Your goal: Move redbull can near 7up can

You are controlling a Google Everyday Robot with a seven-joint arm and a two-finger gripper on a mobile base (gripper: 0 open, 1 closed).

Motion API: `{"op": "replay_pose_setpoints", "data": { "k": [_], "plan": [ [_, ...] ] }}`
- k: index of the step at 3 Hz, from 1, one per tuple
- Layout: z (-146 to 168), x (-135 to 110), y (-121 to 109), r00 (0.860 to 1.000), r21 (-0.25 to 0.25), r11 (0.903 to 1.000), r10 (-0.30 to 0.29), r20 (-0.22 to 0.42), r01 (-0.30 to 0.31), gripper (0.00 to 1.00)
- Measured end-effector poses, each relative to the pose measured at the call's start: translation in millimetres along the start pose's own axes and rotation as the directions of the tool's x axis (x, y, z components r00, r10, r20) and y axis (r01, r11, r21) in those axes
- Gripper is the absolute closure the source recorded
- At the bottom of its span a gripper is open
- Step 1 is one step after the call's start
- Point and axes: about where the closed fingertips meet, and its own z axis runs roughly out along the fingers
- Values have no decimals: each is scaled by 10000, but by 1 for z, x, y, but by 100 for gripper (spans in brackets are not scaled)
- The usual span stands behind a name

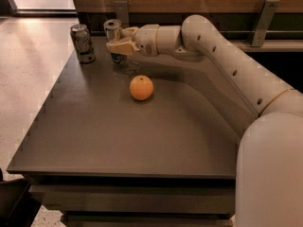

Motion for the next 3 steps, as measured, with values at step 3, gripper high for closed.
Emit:
{"op": "replay_pose_setpoints", "data": {
  "k": [3],
  "plan": [
    [28,30,3,9965,-458,9956,804,-242,-814,100]
  ]
}}
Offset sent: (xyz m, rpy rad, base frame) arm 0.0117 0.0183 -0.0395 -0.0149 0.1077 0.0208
